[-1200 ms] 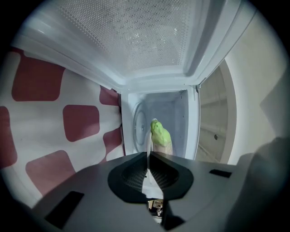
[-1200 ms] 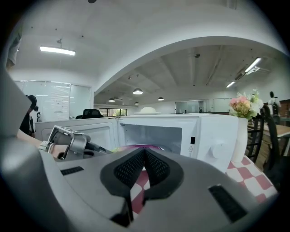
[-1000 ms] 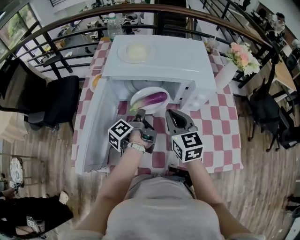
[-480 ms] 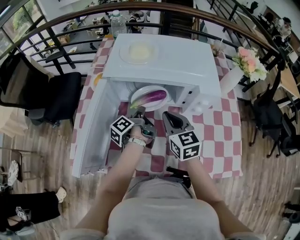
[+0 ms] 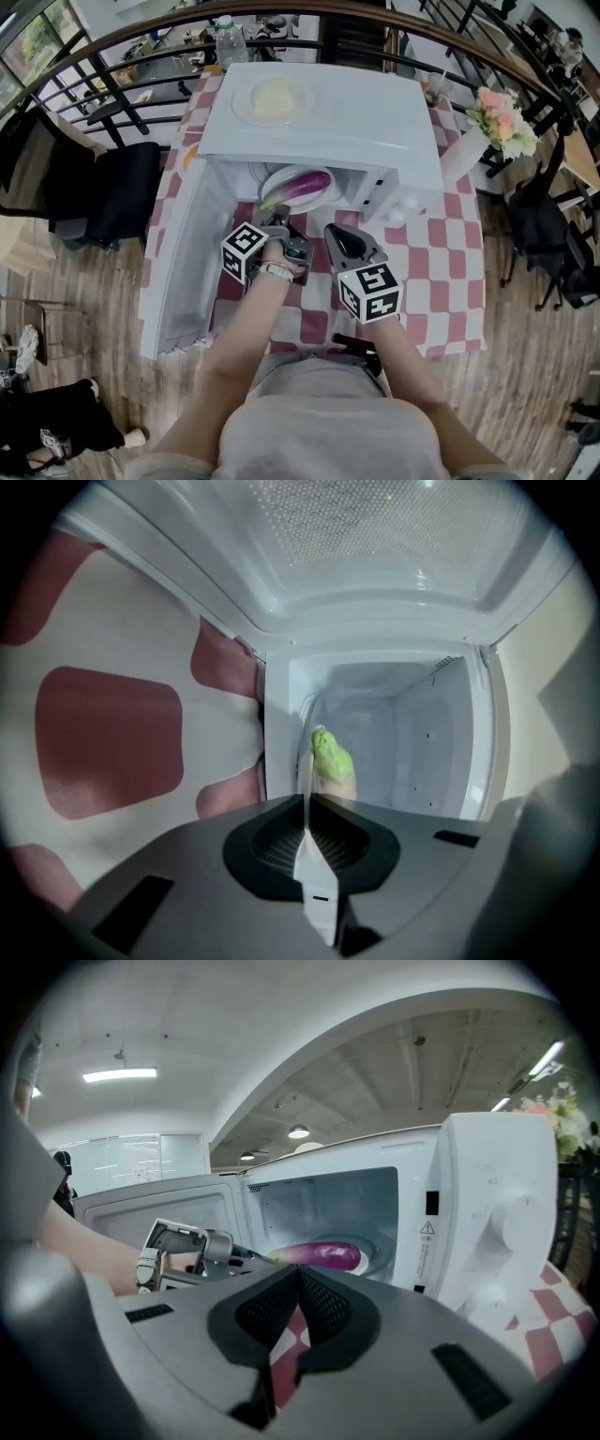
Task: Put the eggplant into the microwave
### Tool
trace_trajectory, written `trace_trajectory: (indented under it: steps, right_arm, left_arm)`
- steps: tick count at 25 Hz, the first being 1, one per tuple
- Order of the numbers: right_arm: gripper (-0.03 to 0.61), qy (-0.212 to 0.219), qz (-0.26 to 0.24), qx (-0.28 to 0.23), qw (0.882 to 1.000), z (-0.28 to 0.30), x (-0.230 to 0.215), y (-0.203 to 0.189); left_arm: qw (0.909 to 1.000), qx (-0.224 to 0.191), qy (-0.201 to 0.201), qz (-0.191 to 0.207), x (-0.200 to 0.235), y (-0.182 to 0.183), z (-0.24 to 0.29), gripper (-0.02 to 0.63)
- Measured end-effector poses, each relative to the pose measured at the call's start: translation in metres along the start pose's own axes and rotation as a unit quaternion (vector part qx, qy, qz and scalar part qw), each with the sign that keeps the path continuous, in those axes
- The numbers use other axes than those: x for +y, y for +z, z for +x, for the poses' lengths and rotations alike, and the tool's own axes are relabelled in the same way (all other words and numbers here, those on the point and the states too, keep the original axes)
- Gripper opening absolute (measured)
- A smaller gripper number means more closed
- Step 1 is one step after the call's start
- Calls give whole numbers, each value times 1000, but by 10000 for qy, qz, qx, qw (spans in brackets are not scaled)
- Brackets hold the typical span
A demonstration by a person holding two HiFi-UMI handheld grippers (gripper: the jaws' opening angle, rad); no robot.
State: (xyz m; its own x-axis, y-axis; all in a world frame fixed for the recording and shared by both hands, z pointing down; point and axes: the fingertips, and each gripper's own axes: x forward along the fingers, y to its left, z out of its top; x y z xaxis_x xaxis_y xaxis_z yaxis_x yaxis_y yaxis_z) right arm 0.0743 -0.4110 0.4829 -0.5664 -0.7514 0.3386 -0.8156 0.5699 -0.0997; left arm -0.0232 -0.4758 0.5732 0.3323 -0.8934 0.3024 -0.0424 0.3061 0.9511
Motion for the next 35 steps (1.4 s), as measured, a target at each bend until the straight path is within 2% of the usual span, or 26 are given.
trace_trajectory:
  steps: [9, 15, 22, 25, 31, 35]
  right_arm:
    - [25, 67, 123, 104, 9998, 3, 2, -12]
    - [25, 51, 265, 114, 9996, 3, -5, -14]
    - [25, 9, 384, 129, 9992, 2, -10, -17]
    - [25, 32, 411, 167, 9990, 4, -9, -19]
    - [25, 126, 359, 212, 9991, 8, -1, -20]
    - [25, 154, 340, 244, 9990, 8, 1, -22]
  left_arm:
    - [9998, -111, 105, 112, -4, 8, 15, 20]
    - [9989, -145, 295, 334, -7, 11, 25, 20]
    - [9982, -117, 500, 305, -6, 12, 30, 21]
    - [9970, -23, 699, 324, -5, 13, 30, 23]
    - [9910, 195, 1132, 690, -6, 12, 31, 37]
    - [9874, 299, 1381, 708, 1, 13, 25, 91]
